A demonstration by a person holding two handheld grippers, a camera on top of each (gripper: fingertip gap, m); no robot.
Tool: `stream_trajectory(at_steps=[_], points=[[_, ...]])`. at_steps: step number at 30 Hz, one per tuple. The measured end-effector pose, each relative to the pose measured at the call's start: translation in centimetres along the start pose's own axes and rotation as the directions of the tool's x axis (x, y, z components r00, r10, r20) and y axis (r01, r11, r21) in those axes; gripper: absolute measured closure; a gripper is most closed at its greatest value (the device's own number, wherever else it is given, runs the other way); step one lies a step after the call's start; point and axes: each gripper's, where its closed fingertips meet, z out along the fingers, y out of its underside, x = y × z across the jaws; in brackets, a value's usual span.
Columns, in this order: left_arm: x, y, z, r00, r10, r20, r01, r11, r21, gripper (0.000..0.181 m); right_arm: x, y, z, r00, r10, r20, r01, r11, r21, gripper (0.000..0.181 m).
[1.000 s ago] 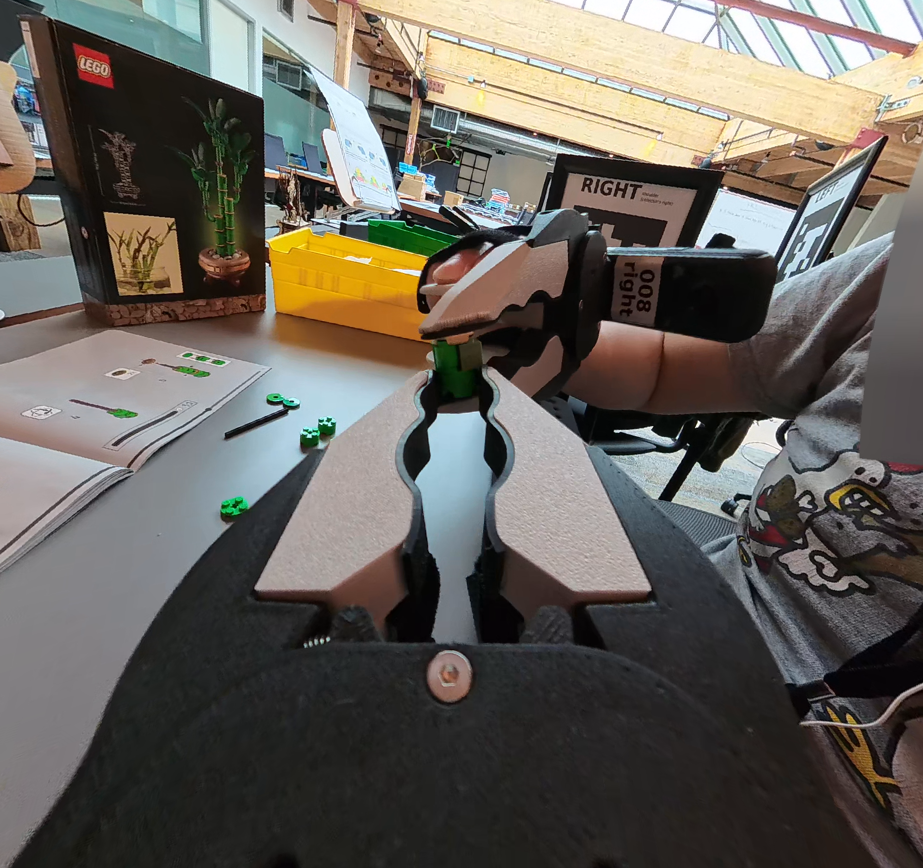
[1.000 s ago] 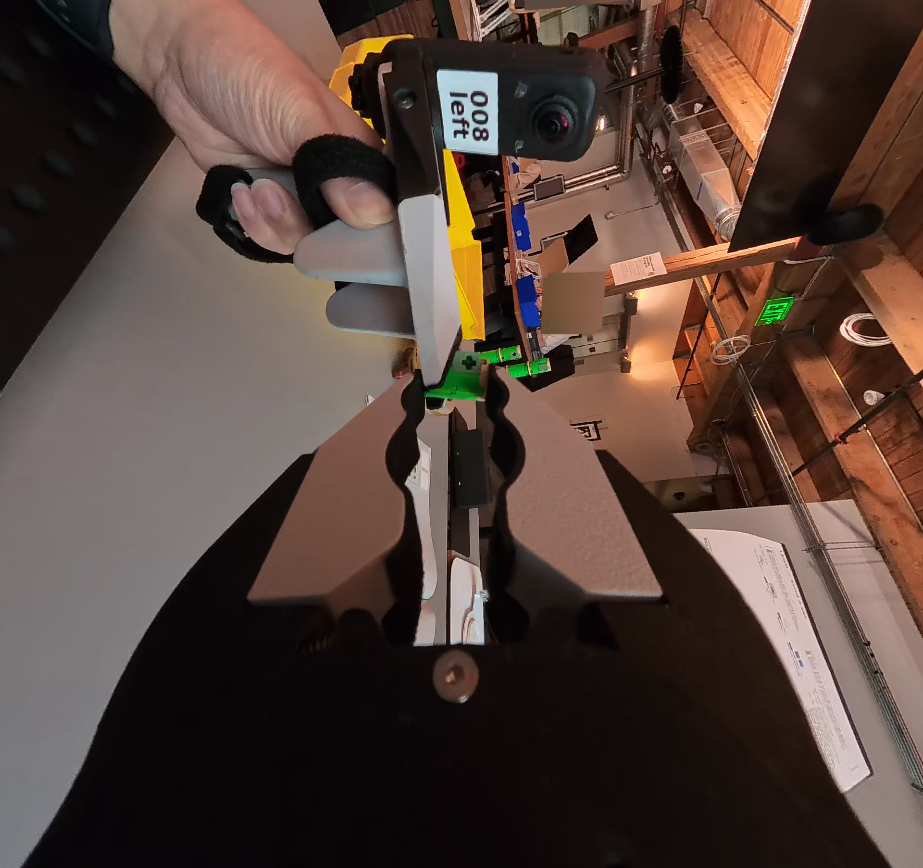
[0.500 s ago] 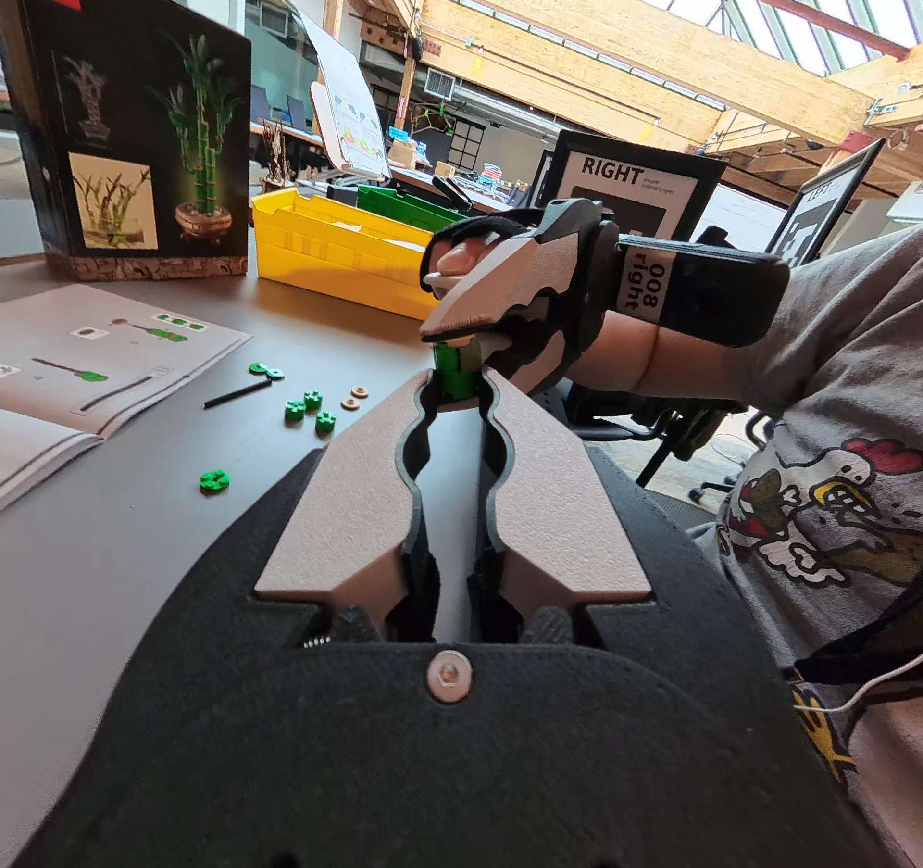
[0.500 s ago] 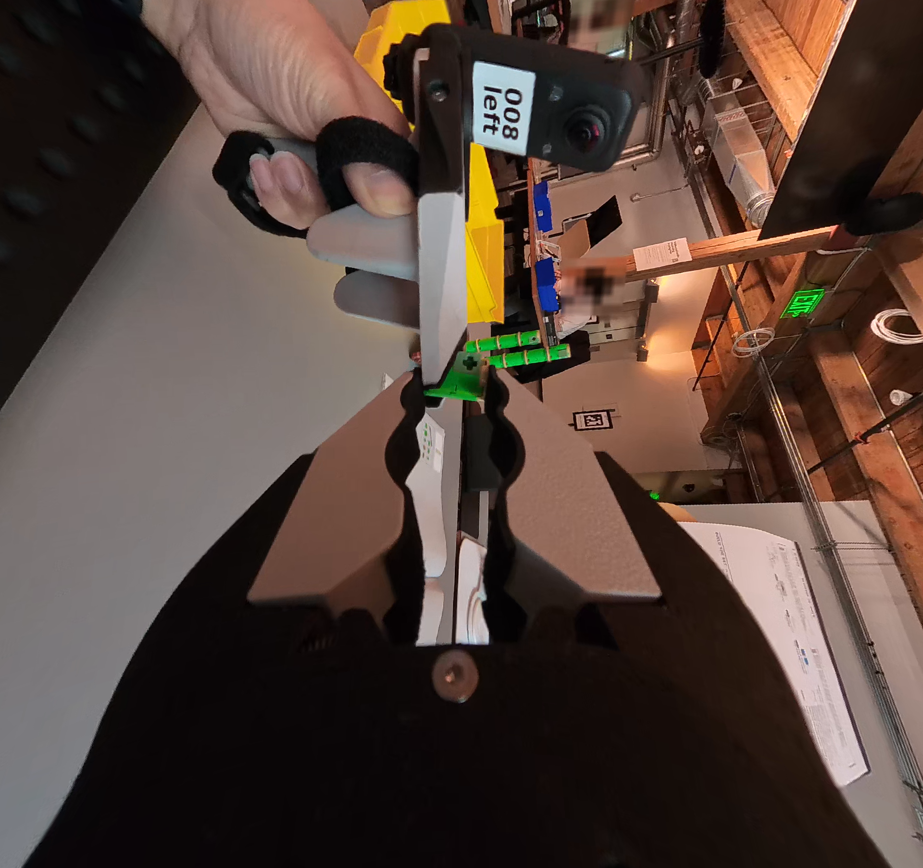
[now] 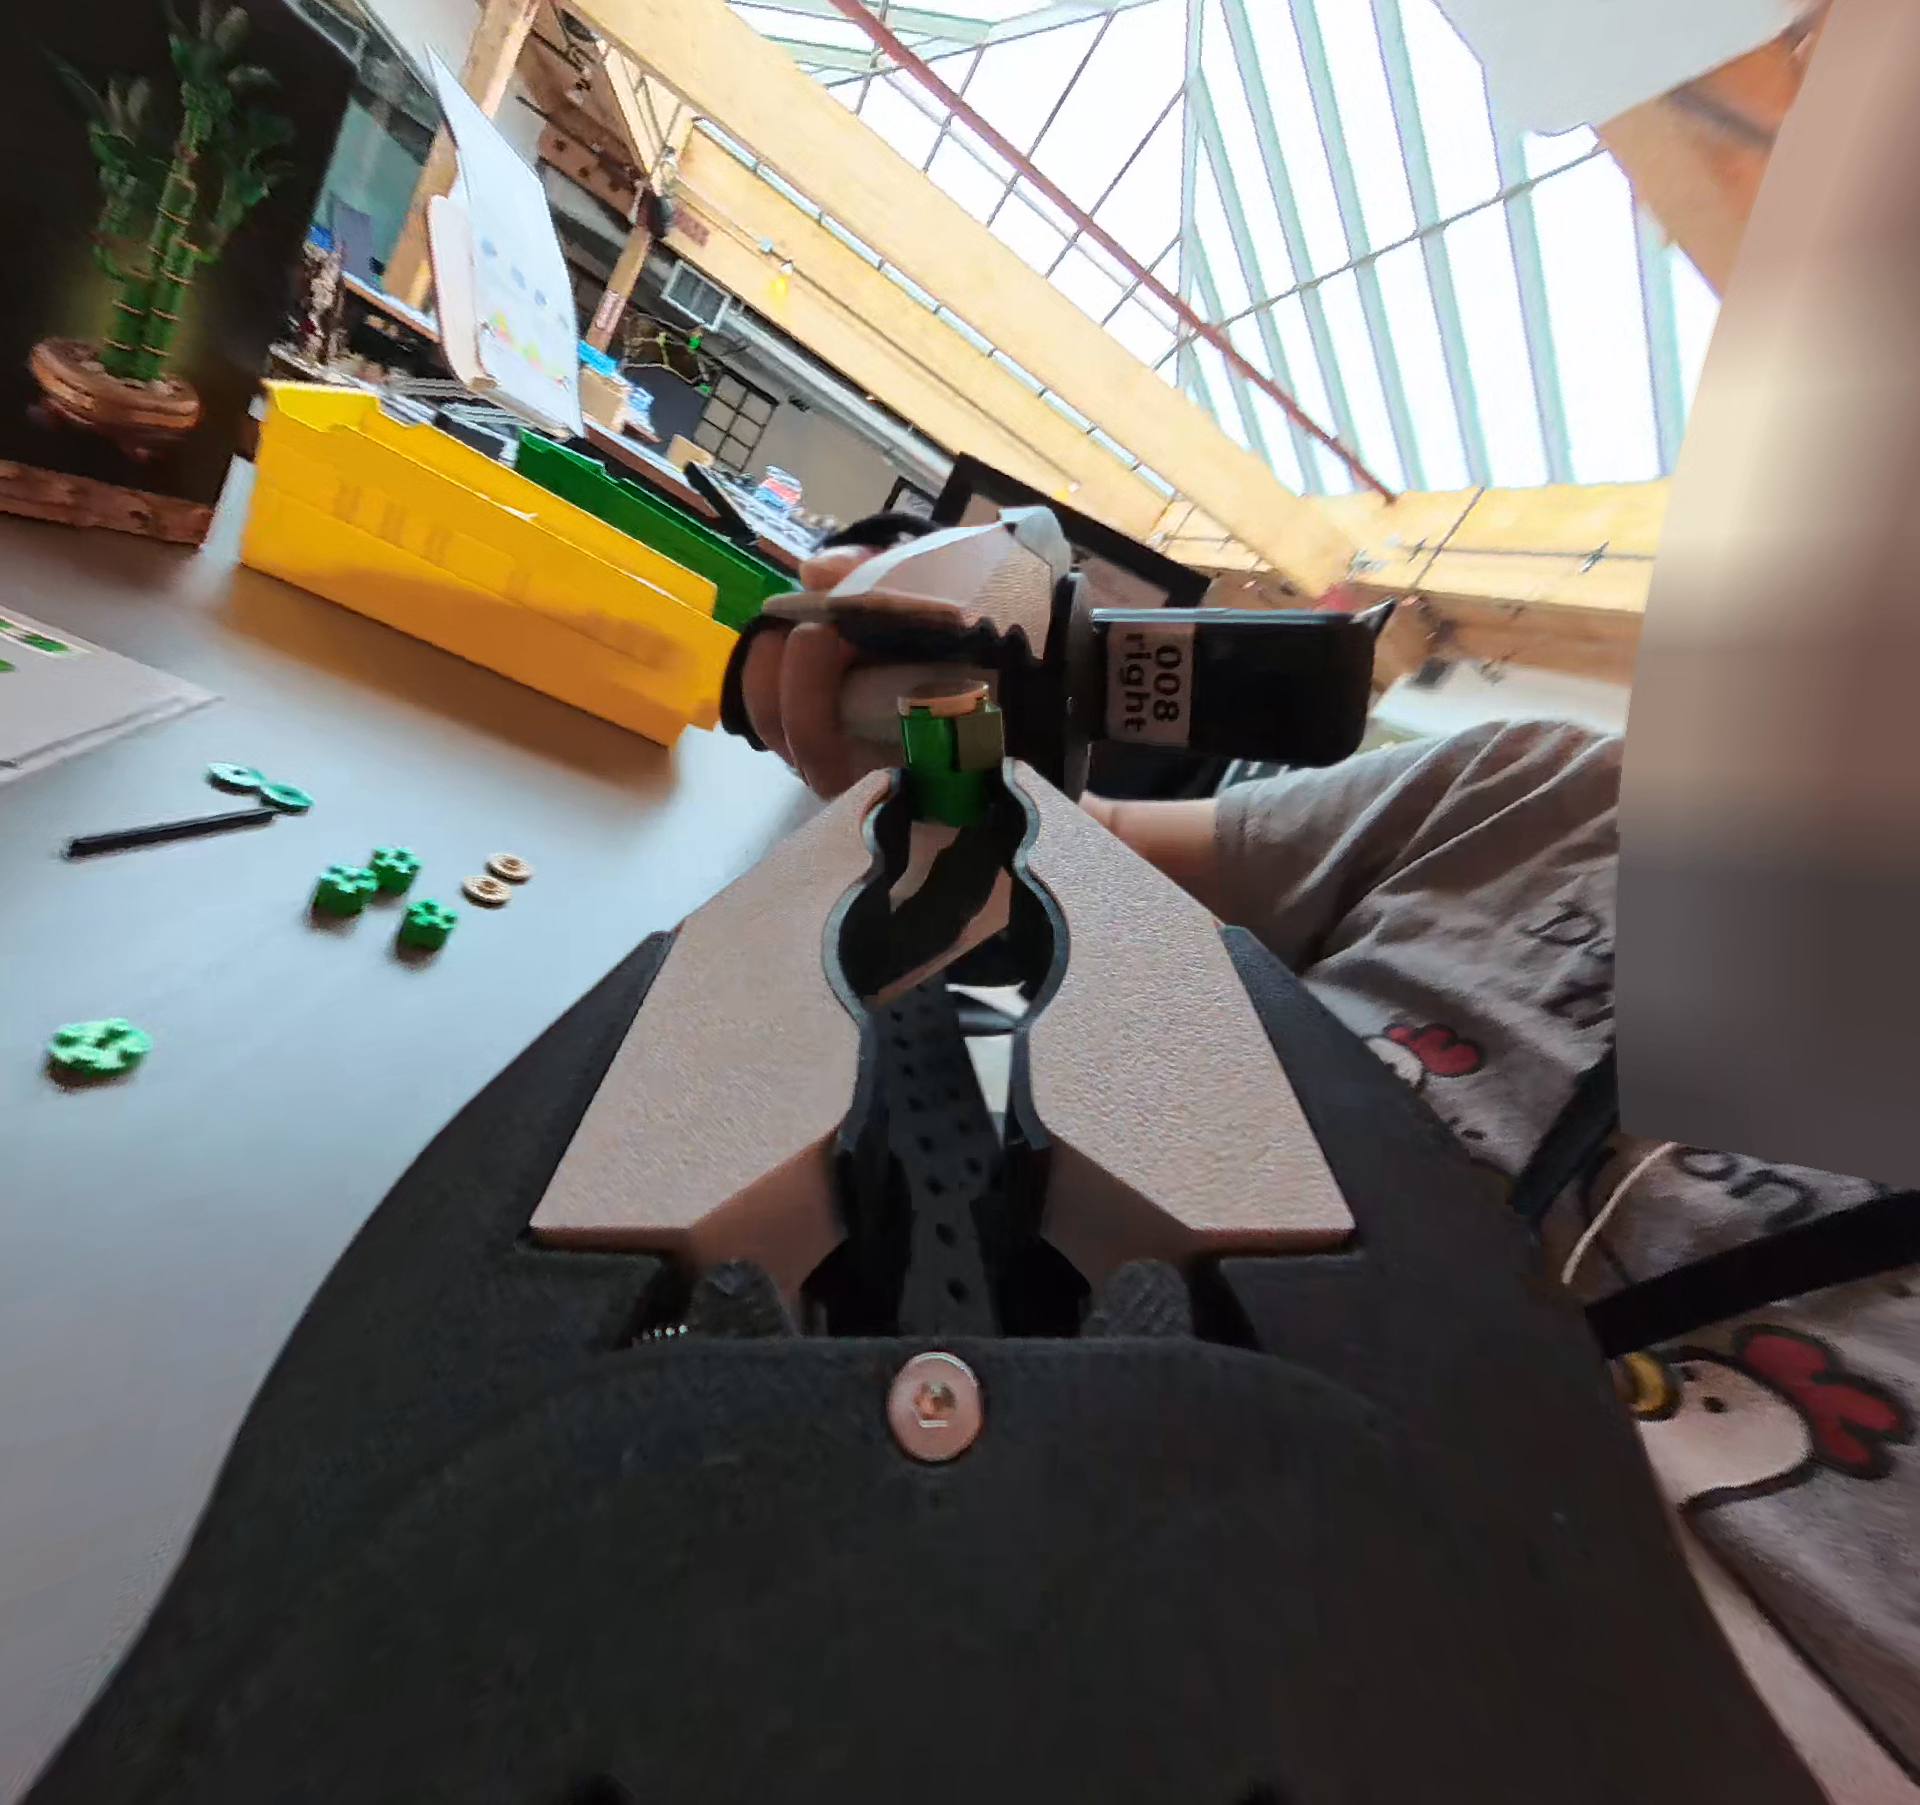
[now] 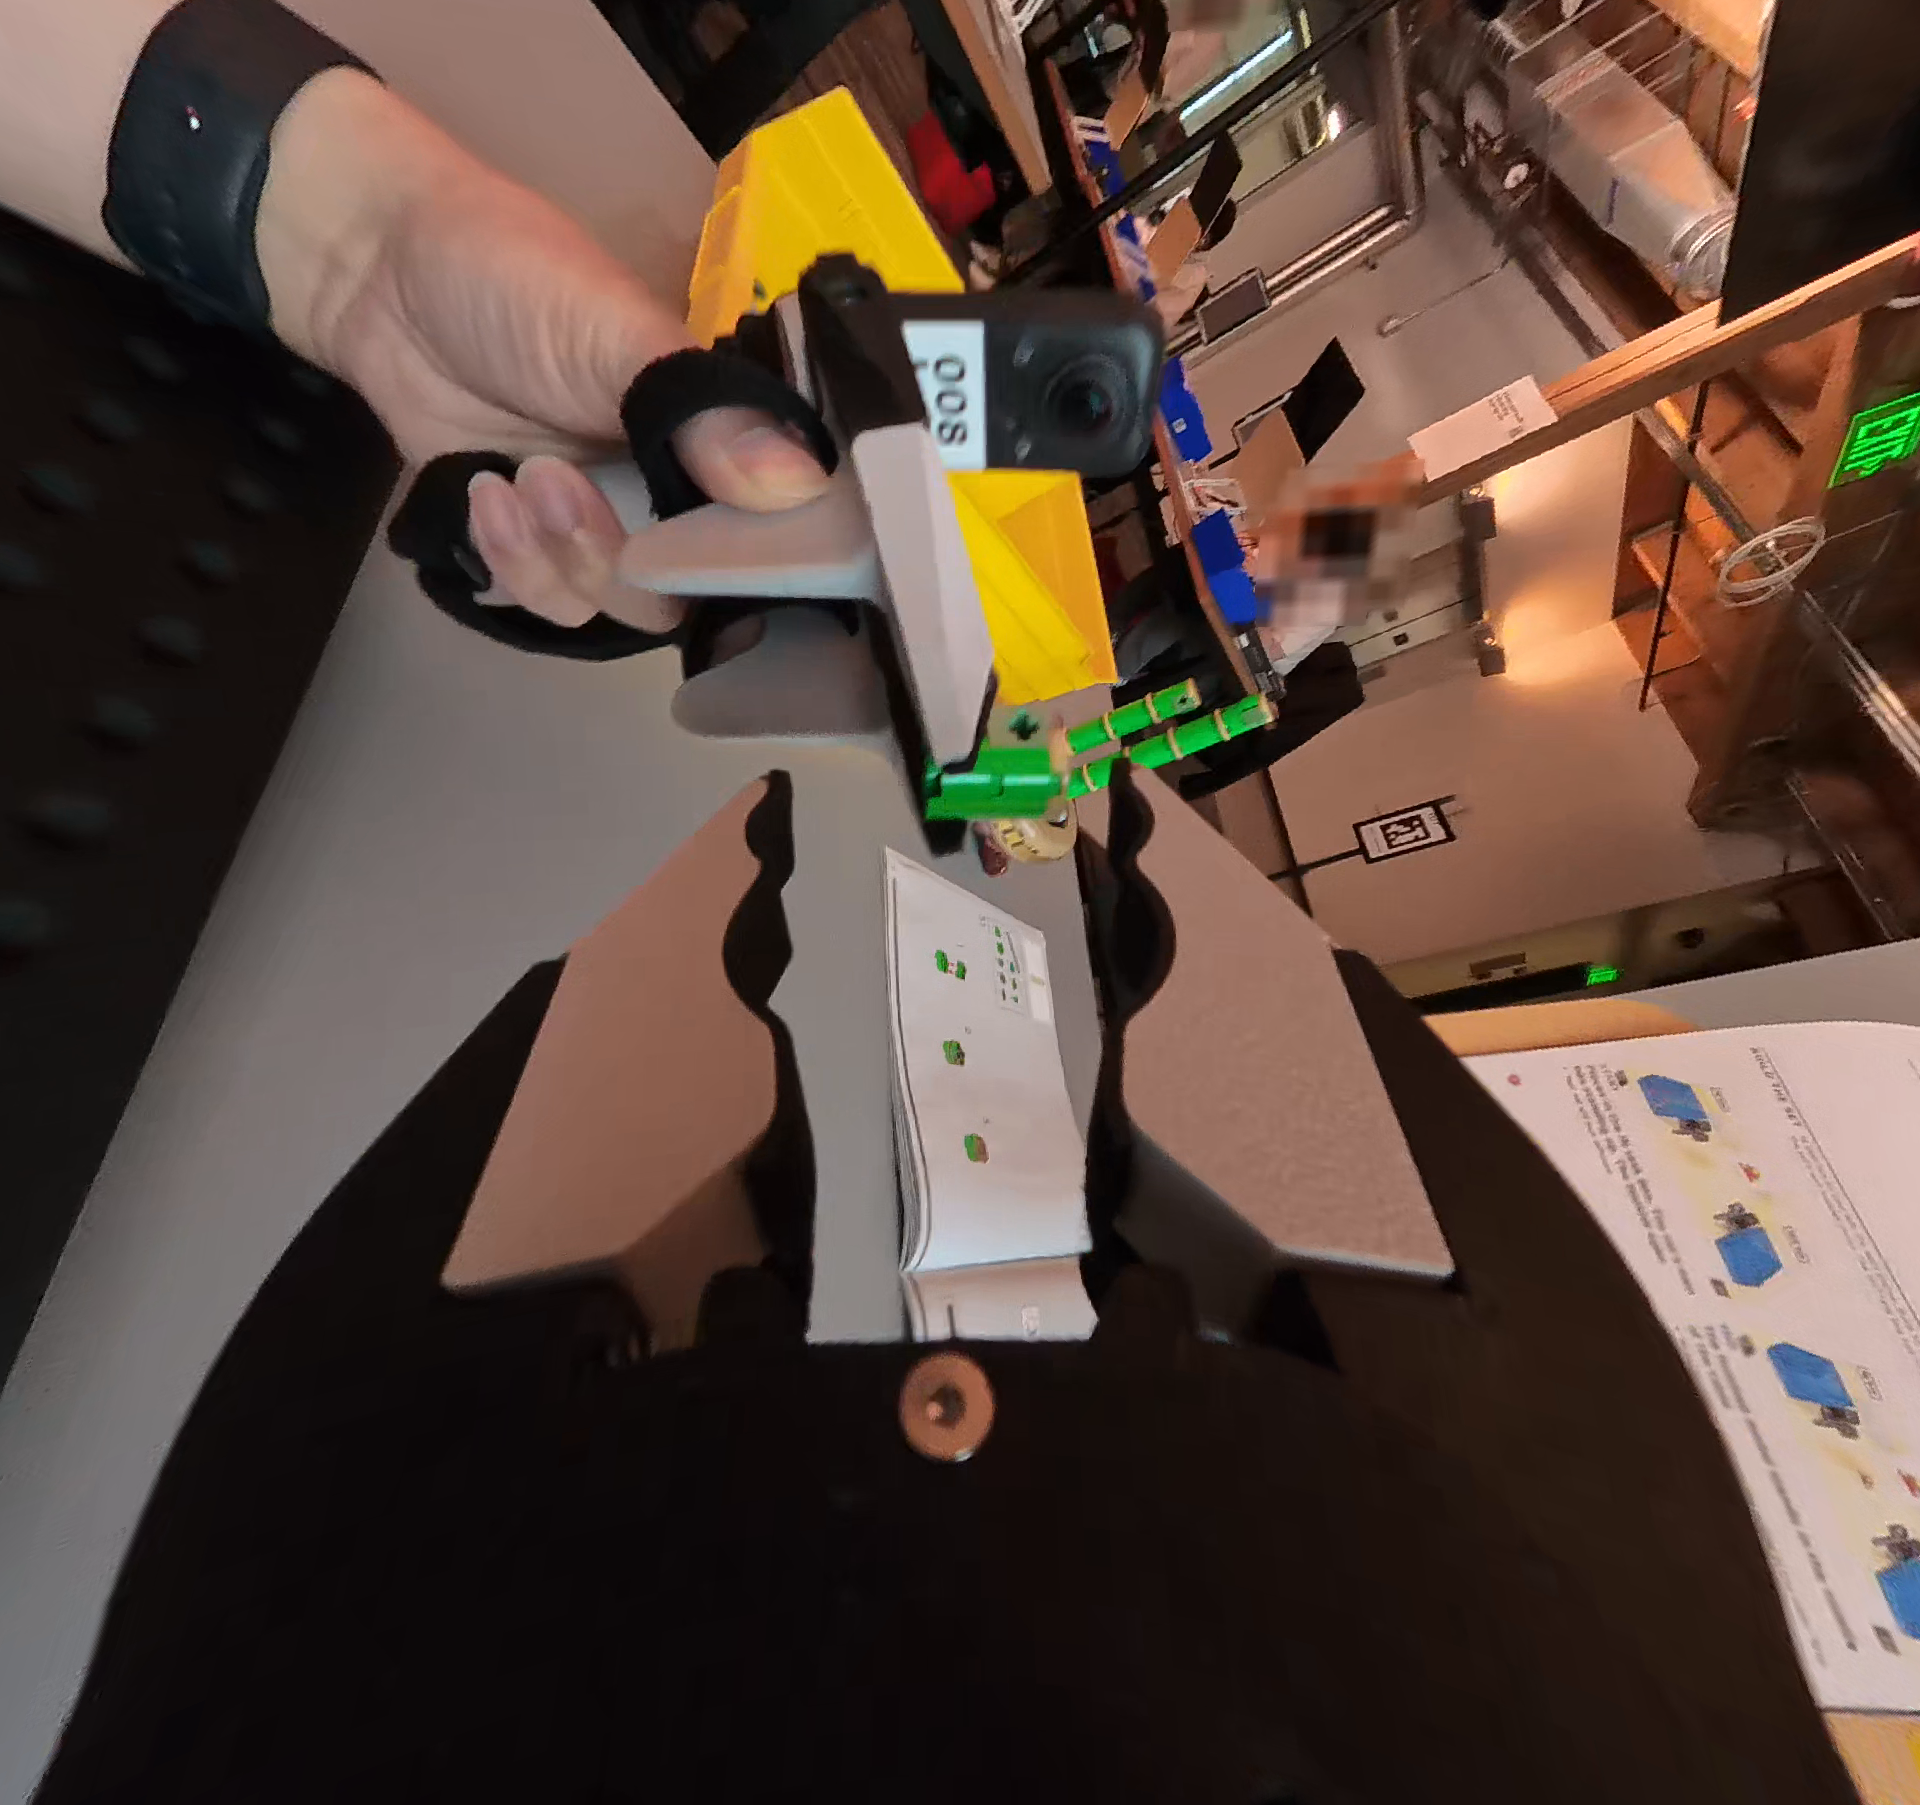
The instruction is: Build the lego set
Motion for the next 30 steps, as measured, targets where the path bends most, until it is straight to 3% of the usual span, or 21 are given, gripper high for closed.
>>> stream_trajectory(at_steps=[8,15,30], points=[[-0.8,0.4,-0.2,0.995,-0.096,0.001,0.096,0.995,-0.007,0.168,-0.6,-0.4,0.9,0.990,0.069,0.126,-0.067,0.998,-0.022,0.143],[-1.0,0.7,-0.1,0.993,-0.117,0.008,0.117,0.993,-0.027,0.168,-0.4,-0.1,1.2,0.989,0.102,0.105,-0.099,0.994,-0.036,0.156],[-1.3,1.6,0.1,0.993,-0.108,0.039,0.111,0.990,-0.081,0.168,-1.1,0.3,1.0,0.985,0.114,0.128,-0.111,0.993,-0.029,0.157]])
